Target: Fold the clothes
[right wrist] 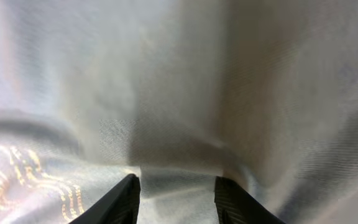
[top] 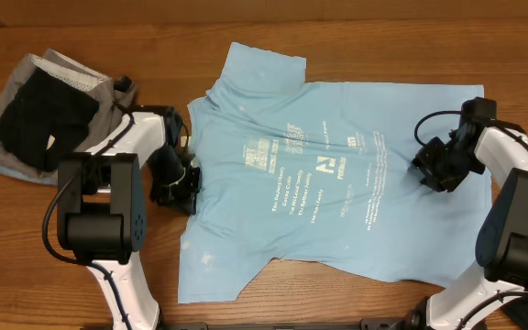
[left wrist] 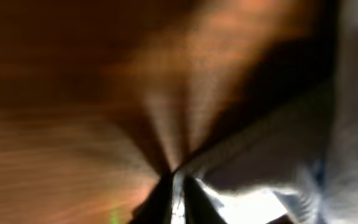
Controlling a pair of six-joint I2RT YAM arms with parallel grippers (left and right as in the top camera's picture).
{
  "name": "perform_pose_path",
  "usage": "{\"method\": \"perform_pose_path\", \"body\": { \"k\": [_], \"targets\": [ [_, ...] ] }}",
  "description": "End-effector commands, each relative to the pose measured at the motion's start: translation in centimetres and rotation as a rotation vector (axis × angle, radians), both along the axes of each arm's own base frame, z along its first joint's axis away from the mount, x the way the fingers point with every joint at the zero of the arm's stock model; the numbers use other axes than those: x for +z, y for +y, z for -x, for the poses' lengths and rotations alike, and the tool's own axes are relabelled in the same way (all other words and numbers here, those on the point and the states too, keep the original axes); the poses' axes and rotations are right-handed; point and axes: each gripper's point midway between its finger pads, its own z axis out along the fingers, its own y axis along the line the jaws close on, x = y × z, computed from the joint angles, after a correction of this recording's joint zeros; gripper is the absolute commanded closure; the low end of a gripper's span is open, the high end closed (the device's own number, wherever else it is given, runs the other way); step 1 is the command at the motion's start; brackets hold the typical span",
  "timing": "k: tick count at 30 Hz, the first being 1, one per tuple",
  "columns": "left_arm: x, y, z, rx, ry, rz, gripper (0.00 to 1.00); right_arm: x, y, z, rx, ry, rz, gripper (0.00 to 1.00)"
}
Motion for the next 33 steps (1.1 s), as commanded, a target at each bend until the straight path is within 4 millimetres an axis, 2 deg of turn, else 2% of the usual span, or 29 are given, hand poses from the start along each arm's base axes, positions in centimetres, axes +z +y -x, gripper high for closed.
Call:
{"method": "perform_pose_path", "body": {
  "k": [1, 4, 7, 9, 11, 13, 15, 19, 22, 25, 26, 27, 28, 29, 30, 33],
  "targets": [
    [-0.7, -0.3, 0.7, -0.017, -0.007, 0.018, 0.96, 0.7, -0.5, 0.1, 0.017, -0.003, 0.022, 0.56],
    [-1.0, 0.9, 0.6, 0.0, -0.006, -0.057, 0.96, 2.8, -0.6, -0.5, 0.018, -0.053, 0.037, 0.56],
    [-0.8, 4.1, 1.3, 0.043, 0.028, -0.226, 0.96, 4.4, -0.6, -0.7, 0.018, -0.09, 0.048, 0.56],
    [-0.6, 5.3, 1.5, 0.081, 0.044, -0.251, 0.96, 5.2, -0.6, -0.7, 0.018, -0.106, 0.053, 0.56],
    [-0.4, 4.6, 1.3, 0.102, 0.035, -0.143, 0.96, 5.8, -0.6, -0.7, 0.018, -0.121, 0.058, 0.55],
    [0.4, 2.5, 0.7, 0.083, -0.002, 0.053, 0.96, 6.2, -0.7, -0.8, 0.018, -0.134, 0.062, 0.55],
    [1.8, 1.0, 0.2, 0.055, -0.056, 0.171, 0.96, 6.4, -0.7, -0.8, 0.017, -0.14, 0.064, 0.55],
    [4.4, 1.7, -0.2, 0.049, -0.137, 0.12, 0.96, 6.5, -0.5, -0.8, 0.034, -0.144, 0.058, 0.55],
    [6.5, 3.5, -0.1, 0.114, -0.184, 0.012, 0.96, 6.5, -0.2, -0.9, 0.045, -0.151, 0.042, 0.55],
    [8.9, 3.0, -0.6, 0.113, -0.28, 0.048, 0.96, 6.5, -0.2, -0.9, 0.045, -0.153, 0.043, 0.54],
    [9.4, 2.4, -0.8, 0.082, -0.312, 0.075, 0.94, 6.5, -0.2, -0.9, 0.045, -0.153, 0.041, 0.53],
    [9.8, 2.0, -0.8, 0.06, -0.33, 0.087, 0.87, 6.6, -0.1, -0.9, 0.046, -0.154, 0.037, 0.51],
    [9.9, 1.7, -0.7, 0.041, -0.339, 0.083, 0.74, 6.6, -0.1, -0.9, 0.046, -0.155, 0.034, 0.5],
    [9.8, 1.4, -0.6, 0.019, -0.337, 0.074, 0.66, 6.6, 0.0, -0.9, 0.046, -0.156, 0.032, 0.48],
    [9.4, 0.9, -0.3, -0.008, -0.329, 0.065, 0.61, 6.6, 0.0, -0.9, 0.046, -0.155, 0.032, 0.46],
    [7.5, -0.5, 0.1, -0.042, -0.331, 0.074, 0.57, 6.6, 0.0, -0.8, 0.046, -0.151, 0.031, 0.44]
  ]
}}
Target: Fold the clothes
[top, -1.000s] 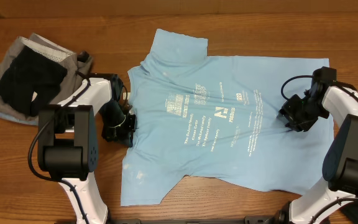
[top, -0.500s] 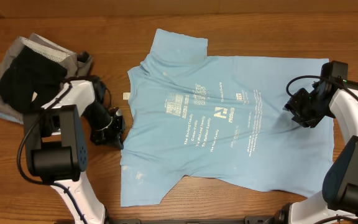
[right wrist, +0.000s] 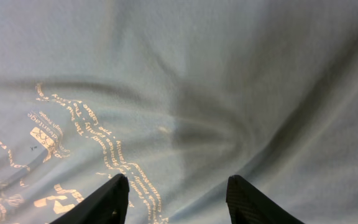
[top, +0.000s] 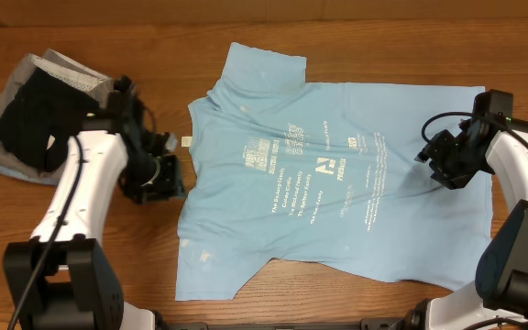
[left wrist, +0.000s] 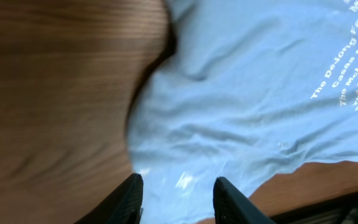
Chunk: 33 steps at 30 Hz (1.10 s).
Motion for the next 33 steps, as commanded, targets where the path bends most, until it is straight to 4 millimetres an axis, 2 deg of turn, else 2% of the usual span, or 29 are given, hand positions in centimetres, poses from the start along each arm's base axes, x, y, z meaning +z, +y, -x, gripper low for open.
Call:
{"method": "perform_pose_path", "body": {
  "k": [1, 2, 3, 5, 9, 13, 15, 19, 23, 25, 29, 33],
  "targets": [
    [-2.9, -2.2, 1.5, -0.07, 0.025, 0.002, 0.57, 1.3, -0.2, -0.7, 0.003, -0.044, 0.004, 0.44],
    [-3.7, -2.5, 1.7, -0.075, 0.025, 0.0, 0.61, 1.3, -0.2, -0.7, 0.003, -0.042, 0.004, 0.43],
    [-4.7, -2.8, 1.9, -0.075, 0.018, 0.0, 0.7, 1.3, -0.2, -0.7, 0.003, -0.041, 0.004, 0.43],
    [-6.2, -3.1, 2.2, -0.069, 0.008, -0.001, 0.96, 1.3, -0.2, -0.7, 0.002, -0.041, 0.004, 0.42],
    [-8.8, -2.6, 3.1, -0.034, -0.001, -0.025, 0.96, 1.3, -0.2, -0.7, 0.002, -0.041, 0.004, 0.41],
    [-10.8, -0.8, 3.5, 0.066, -0.007, -0.129, 0.96, 1.3, -0.1, -0.6, 0.002, -0.039, 0.003, 0.41],
    [-11.5, 1.3, 3.8, 0.16, 0.002, -0.229, 0.96, 1.3, -0.1, -0.6, 0.002, -0.036, 0.002, 0.41],
    [-11.4, 5.9, 4.9, 0.349, 0.062, -0.354, 0.96, 1.3, -0.1, -0.4, 0.002, -0.03, 0.0, 0.41],
    [-11.3, 9.9, 6.6, 0.535, 0.14, -0.362, 0.96, 1.3, -0.1, -0.4, 0.002, -0.03, 0.0, 0.41],
    [-11.3, 11.3, 7.4, 0.601, 0.168, -0.341, 0.96, 1.3, -0.1, -0.4, 0.003, -0.031, 0.0, 0.4],
    [-11.1, 12.3, 8.6, 0.642, 0.209, -0.273, 0.96, 1.4, 0.5, -0.7, 0.037, -0.047, -0.018, 0.41],
    [-10.8, 11.5, 8.3, 0.606, 0.193, -0.207, 0.96, 1.6, 1.8, -1.1, 0.103, -0.072, -0.032, 0.4]
  ]
}}
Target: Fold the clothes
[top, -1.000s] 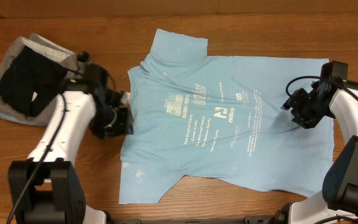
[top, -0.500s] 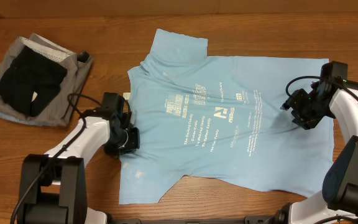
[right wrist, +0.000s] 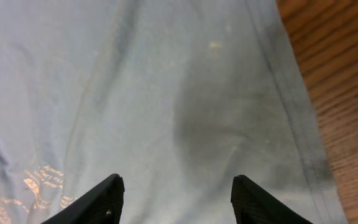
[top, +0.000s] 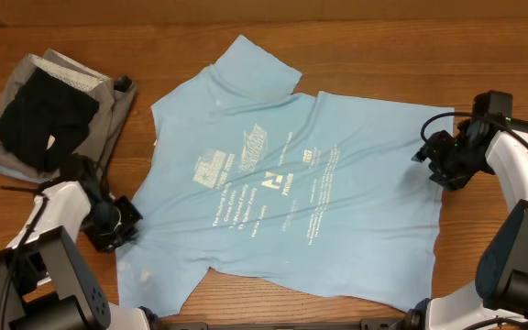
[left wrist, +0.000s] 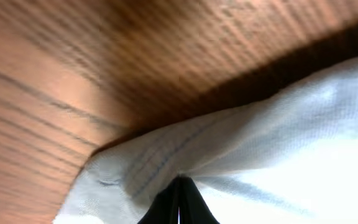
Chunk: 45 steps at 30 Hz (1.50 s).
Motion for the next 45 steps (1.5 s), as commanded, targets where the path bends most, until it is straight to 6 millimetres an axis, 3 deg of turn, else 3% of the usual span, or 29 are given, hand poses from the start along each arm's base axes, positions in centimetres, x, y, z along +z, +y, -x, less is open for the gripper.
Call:
{"method": "perform_pose_path", "body": {
  "k": [1, 2, 5, 7, 11, 15, 20, 24, 25, 27, 29, 36, 37, 40, 42, 45],
  "targets": [
    [-1.0, -0.2, 1.7, -0.069, 0.047, 0.011, 0.96, 1.4, 1.3, -1.1, 0.073, -0.063, -0.008, 0.4],
    [-0.6, -0.7, 1.0, -0.088, 0.011, 0.04, 0.96, 1.2, 1.6, -1.1, 0.082, -0.066, -0.008, 0.44],
    [1.2, -1.9, -1.2, -0.148, -0.12, 0.116, 0.96, 0.6, 2.2, -1.5, 0.091, -0.082, -0.004, 0.71],
    [3.1, -2.4, -2.9, -0.194, -0.221, 0.146, 0.94, -0.3, 1.8, -1.8, 0.049, -0.081, 0.014, 0.8],
    [8.5, -3.4, -6.4, -0.301, -0.444, 0.184, 0.83, -3.8, -0.2, -2.4, -0.07, -0.051, 0.101, 0.8],
    [12.7, -4.5, -8.2, -0.382, -0.595, 0.219, 0.82, -6.1, -1.2, -3.6, -0.087, -0.067, 0.118, 0.82],
    [14.7, -5.4, -9.5, -0.434, -0.66, 0.213, 0.82, -8.1, -3.7, -4.9, -0.131, -0.09, 0.187, 0.82],
    [15.1, -7.8, -11.1, -0.544, -0.709, 0.192, 0.83, -8.4, -5.9, -4.5, -0.177, -0.074, 0.207, 0.82],
    [15.1, -8.5, -11.6, -0.574, -0.722, 0.182, 0.82, -7.9, -6.0, -4.8, -0.17, -0.089, 0.179, 0.8],
    [15.0, -10.0, -12.8, -0.647, -0.749, 0.146, 0.82, -6.4, -5.6, -5.7, -0.114, -0.135, 0.1, 0.61],
    [14.7, -11.2, -13.8, -0.701, -0.766, 0.111, 0.8, -4.2, -5.1, -6.4, -0.061, -0.185, 0.033, 0.53],
    [11.2, -14.2, -18.9, -0.81, -0.819, 0.023, 0.8, 6.2, -2.5, -7.7, 0.066, -0.393, -0.073, 0.48],
    [10.3, -14.6, -20.3, -0.82, -0.849, 0.014, 0.8, 8.3, -1.6, -7.4, 0.084, -0.433, -0.096, 0.48],
    [8.5, -14.5, -23.1, -0.818, -0.903, -0.027, 0.88, 11.6, 0.5, -6.3, 0.122, -0.486, -0.15, 0.48],
    [7.3, -14.2, -24.8, -0.802, -0.931, -0.061, 0.96, 12.8, 1.5, -5.2, 0.135, -0.483, -0.162, 0.48],
    [3.6, -12.3, -27.8, -0.701, -0.932, -0.163, 0.95, 13.6, 3.4, -2.4, 0.152, -0.414, -0.185, 0.48]
  ]
}}
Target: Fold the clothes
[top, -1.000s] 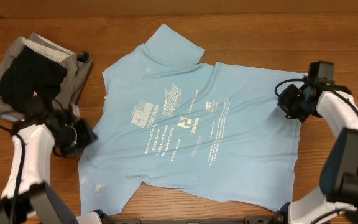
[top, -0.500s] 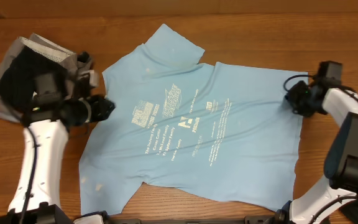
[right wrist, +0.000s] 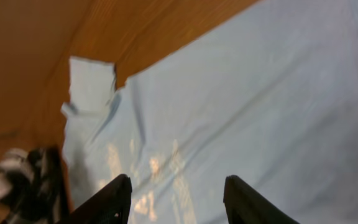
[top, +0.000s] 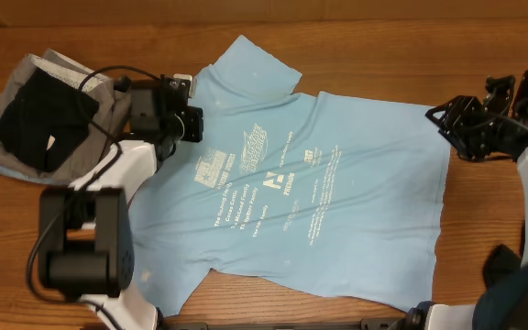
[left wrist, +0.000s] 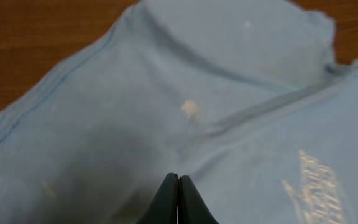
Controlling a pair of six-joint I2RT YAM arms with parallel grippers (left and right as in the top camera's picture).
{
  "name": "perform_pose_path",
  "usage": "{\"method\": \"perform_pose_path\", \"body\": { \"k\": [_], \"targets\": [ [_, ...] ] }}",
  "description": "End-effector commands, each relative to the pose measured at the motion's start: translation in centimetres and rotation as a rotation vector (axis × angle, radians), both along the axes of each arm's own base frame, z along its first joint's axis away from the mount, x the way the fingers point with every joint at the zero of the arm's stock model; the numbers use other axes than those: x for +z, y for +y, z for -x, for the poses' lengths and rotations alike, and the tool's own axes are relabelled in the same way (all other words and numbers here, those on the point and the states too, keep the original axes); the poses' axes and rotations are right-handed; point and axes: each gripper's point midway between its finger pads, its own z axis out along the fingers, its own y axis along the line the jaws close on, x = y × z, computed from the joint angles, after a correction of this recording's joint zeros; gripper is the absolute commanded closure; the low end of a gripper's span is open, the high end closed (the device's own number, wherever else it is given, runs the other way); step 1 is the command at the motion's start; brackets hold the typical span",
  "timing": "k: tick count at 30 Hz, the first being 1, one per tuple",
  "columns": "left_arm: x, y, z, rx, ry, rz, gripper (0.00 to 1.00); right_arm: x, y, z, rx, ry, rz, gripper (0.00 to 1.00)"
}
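A light blue T-shirt (top: pixel 301 183) with white print lies spread flat on the wooden table (top: pixel 383 55), collar to the left and hem to the right. My left gripper (top: pixel 193 126) hovers over the collar end. In the left wrist view its fingers (left wrist: pixel 179 190) are pressed shut just above the cloth near a small tan label (left wrist: pixel 189 108), with nothing seen between them. My right gripper (top: pixel 447 128) sits by the hem's far corner. It stands open (right wrist: pixel 179 196) above the shirt (right wrist: pixel 260 112), holding nothing.
A pile of grey and black clothes (top: pixel 44 115) lies at the table's far left, close behind my left arm. Bare wood runs along the far edge and to the right of the hem.
My left gripper was shut on the shirt's near-left edge; now it is shut over the collar end, farther back. My right gripper has moved back and outward off the hem. The shirt lies as before.
First the shirt lay farther right, with my left gripper shut at its left edge and my right open on the hem side. Then both were open. Then the shirt lay shifted left and turned, left gripper shut on its near-left edge. Now both grippers are off it.
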Motion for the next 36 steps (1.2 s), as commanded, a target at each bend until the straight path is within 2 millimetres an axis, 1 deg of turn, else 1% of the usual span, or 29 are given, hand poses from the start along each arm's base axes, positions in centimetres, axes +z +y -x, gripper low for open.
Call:
{"method": "perform_pose_path", "body": {
  "k": [1, 3, 5, 6, 9, 10, 12, 14, 18, 19, 23, 25, 27, 28, 30, 32, 34, 36],
  "targets": [
    [-3.3, 1.7, -1.9, 0.107, 0.015, -0.045, 0.94, 0.7, 1.7, 1.3, 0.048, 0.023, -0.024, 0.48],
    [-4.9, 1.8, -2.3, 0.11, 0.038, -0.052, 0.95, 0.3, 1.9, 1.9, 0.047, 0.058, -0.02, 0.48],
    [-6.8, 2.4, -2.3, 0.131, 0.075, -0.076, 0.96, -0.2, 1.6, 2.2, 0.037, 0.085, 0.017, 0.48],
    [-8.0, 3.2, -2.2, 0.16, 0.102, -0.104, 0.96, -0.5, 1.3, 2.3, 0.03, 0.097, 0.042, 0.48],
    [-10.3, 5.8, -1.6, 0.26, 0.168, -0.154, 0.96, -1.1, 0.9, 2.3, 0.021, 0.118, 0.121, 0.48],
    [-10.9, 7.6, -1.1, 0.329, 0.202, -0.168, 0.96, -1.5, 0.4, 2.3, 0.012, 0.129, 0.17, 0.47],
    [-11.0, 9.7, -0.6, 0.395, 0.228, -0.163, 0.96, -1.8, -0.3, 2.1, -0.002, 0.136, 0.239, 0.46],
    [-10.5, 10.9, -0.6, 0.418, 0.233, -0.131, 0.96, -2.0, -0.6, 1.7, -0.011, 0.133, 0.278, 0.45],
    [-8.5, 11.4, -1.2, 0.395, 0.205, -0.041, 0.96, -3.4, -0.8, 0.2, -0.02, 0.117, 0.305, 0.45],
    [-7.8, 11.3, -1.4, 0.38, 0.193, -0.021, 0.96, -4.0, -0.8, -0.2, -0.03, 0.118, 0.299, 0.45],
    [-5.0, 9.8, -2.0, 0.303, 0.138, 0.032, 0.87, -6.4, -1.1, -1.4, -0.035, 0.138, 0.291, 0.44],
    [-3.1, 9.0, -2.1, 0.272, 0.113, 0.064, 0.85, -8.5, -1.1, -1.7, -0.027, 0.182, 0.283, 0.46],
    [-1.2, 8.5, -2.1, 0.25, 0.085, 0.086, 0.82, -10.9, -1.0, -1.0, -0.014, 0.266, 0.267, 0.52],
    [-0.1, 8.4, -2.2, 0.246, 0.068, 0.089, 0.81, -12.1, -0.9, -0.4, -0.006, 0.316, 0.257, 0.57],
    [2.1, 8.4, -2.1, 0.244, 0.033, 0.09, 0.8, -14.0, -0.6, 0.8, -0.004, 0.404, 0.235, 0.76],
    [4.5, 8.4, -1.9, 0.243, -0.003, 0.089, 0.76, -15.3, -0.4, 1.7, -0.015, 0.473, 0.215, 0.85],
    [7.2, 8.4, -1.5, 0.242, -0.046, 0.089, 0.74, -16.7, -0.4, 2.3, -0.023, 0.528, 0.209, 0.87],
    [9.9, 8.2, -0.8, 0.235, -0.084, 0.093, 0.73, -18.2, -1.3, 2.7, -0.043, 0.572, 0.249, 0.89]
  ]
}}
